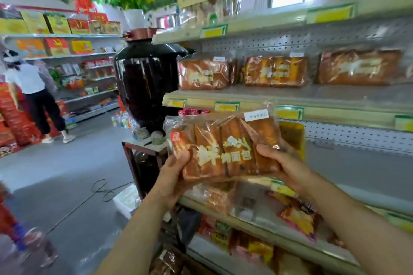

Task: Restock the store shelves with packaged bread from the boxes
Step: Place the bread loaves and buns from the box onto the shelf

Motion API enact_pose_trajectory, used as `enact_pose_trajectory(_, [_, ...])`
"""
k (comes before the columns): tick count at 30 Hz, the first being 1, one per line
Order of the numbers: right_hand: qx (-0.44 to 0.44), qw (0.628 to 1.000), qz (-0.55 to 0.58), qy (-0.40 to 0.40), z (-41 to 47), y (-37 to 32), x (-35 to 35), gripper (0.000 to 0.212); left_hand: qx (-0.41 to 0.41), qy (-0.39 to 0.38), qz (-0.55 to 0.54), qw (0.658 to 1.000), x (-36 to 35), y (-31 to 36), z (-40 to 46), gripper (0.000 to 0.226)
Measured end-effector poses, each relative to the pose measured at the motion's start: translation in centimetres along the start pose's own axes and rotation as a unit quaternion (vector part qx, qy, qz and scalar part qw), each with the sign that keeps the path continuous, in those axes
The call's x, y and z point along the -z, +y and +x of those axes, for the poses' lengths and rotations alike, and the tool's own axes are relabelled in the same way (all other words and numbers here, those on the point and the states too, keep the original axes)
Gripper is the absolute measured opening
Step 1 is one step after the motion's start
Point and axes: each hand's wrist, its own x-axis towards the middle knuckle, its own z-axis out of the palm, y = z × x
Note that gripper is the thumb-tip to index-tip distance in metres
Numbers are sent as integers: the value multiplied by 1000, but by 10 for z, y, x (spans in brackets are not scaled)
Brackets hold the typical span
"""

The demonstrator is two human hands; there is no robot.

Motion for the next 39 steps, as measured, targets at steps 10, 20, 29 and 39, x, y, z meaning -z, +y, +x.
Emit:
enact_pose_trajectory(10, [59,994,-73,55,22,-83,59,94,-13,-56,61,996,-86,45,84,66])
enact_pose_trajectory(20, [64,989,-123,45,98,-146,100,77,-50,-62,260,962,-141,95,173,80])
enact_pose_trajectory(29, [33,990,-117,70,172,-164,122,113,-51,-17,280,958,-160,111,247,70])
enact_pose_trajectory(39, [7,975,-197,103,256,-152,138,140,-47,-37,310,949,-155,111,323,89])
